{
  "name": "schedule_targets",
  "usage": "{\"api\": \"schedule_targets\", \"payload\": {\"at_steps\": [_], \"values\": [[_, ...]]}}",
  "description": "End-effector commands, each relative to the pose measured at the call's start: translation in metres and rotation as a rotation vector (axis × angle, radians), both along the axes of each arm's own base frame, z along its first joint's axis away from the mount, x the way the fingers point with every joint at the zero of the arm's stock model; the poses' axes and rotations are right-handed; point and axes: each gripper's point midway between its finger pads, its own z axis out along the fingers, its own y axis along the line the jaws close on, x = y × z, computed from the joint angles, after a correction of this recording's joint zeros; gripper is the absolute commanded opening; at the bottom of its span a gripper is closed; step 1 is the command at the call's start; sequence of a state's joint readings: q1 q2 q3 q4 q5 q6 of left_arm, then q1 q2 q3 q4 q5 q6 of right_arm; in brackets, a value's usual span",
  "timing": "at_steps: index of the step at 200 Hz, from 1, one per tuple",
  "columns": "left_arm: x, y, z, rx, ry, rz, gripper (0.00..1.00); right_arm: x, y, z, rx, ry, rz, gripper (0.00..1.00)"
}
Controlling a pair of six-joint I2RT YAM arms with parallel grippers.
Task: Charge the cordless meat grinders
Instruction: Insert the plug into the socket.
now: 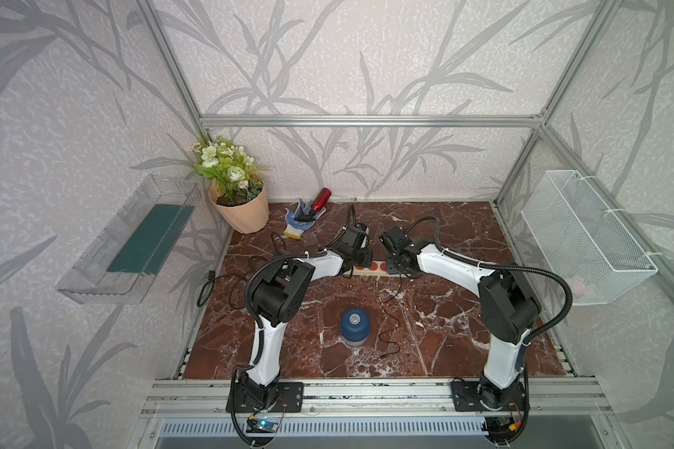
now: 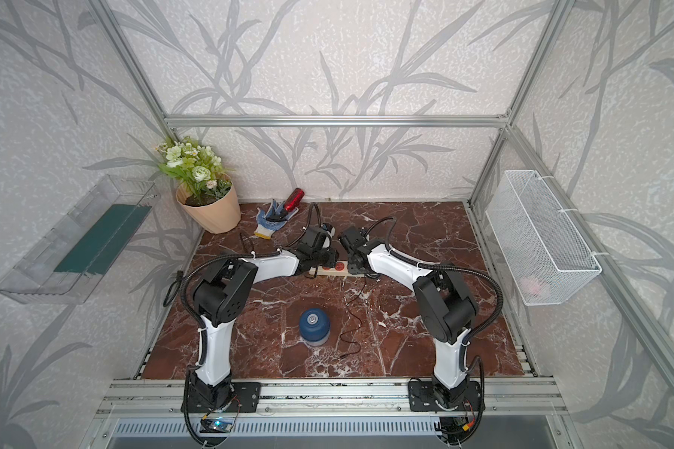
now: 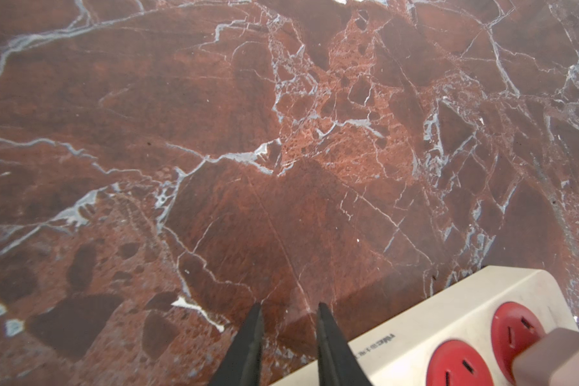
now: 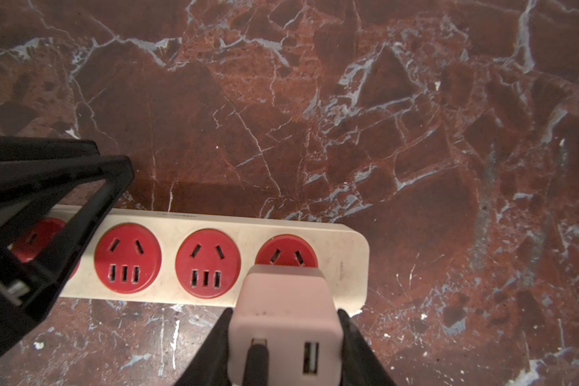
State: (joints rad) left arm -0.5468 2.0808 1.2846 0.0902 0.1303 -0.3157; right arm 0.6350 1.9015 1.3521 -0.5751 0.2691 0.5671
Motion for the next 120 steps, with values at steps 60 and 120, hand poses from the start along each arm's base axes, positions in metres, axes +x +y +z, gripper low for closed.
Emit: {"api": "schedule_targets", "payload": {"at_steps": [60, 120], "values": [[-0.041, 0.009, -0.035, 0.095, 0.169, -0.014, 0.29, -0.094, -0.012, -0.105, -0.023, 0.464, 0.085, 0.00], [-0.042, 0.009, -0.023, 0.114, 0.154, -0.016, 0.31, -0.076, -0.008, -0.080, -0.001, 0.398, 0.097, 0.11]]}}
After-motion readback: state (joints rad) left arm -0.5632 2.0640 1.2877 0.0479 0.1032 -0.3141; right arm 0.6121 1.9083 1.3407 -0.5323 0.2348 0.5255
